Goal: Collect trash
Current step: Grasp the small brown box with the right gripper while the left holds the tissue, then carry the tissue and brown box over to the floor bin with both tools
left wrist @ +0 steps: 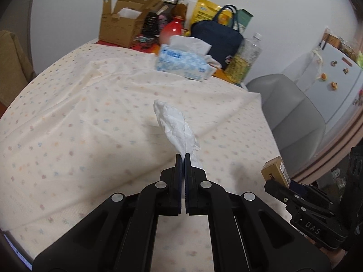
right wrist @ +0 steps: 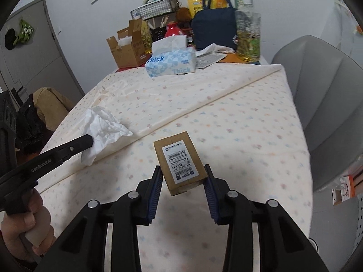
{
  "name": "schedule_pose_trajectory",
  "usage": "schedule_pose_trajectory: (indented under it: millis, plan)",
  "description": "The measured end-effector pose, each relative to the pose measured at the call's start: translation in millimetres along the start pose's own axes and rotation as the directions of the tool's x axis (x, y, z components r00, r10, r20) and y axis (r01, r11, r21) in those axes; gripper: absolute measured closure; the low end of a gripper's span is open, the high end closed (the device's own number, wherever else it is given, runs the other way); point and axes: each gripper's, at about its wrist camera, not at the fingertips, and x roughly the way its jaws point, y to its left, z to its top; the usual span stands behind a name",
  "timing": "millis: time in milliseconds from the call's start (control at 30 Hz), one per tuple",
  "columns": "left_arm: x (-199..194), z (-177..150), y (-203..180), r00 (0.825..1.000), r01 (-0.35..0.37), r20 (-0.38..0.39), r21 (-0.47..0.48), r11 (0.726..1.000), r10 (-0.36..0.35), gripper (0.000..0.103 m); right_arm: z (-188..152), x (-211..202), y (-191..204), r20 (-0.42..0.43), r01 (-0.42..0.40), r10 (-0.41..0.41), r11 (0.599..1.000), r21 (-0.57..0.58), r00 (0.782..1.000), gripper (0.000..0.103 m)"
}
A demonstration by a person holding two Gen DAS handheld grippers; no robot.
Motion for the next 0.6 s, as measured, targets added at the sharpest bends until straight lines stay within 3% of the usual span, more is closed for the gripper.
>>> schedule_pose_trajectory:
  millis: [300,600]
  plan:
    - [-2,-21,-65,0.996,0.091,-0.030,0.089,0.992,-0.088,0.100,-35,-67,-53,0.061,0.037,-0.044,0.993,0.114,0.997,0.067]
    - [4,-46,-132,0.983,0.177,-0.084,0.169,0.970,-0.165,0.100,-72,-118,-110,0.087,0.117,-0.137,0.971,0.208,0.987,0.067]
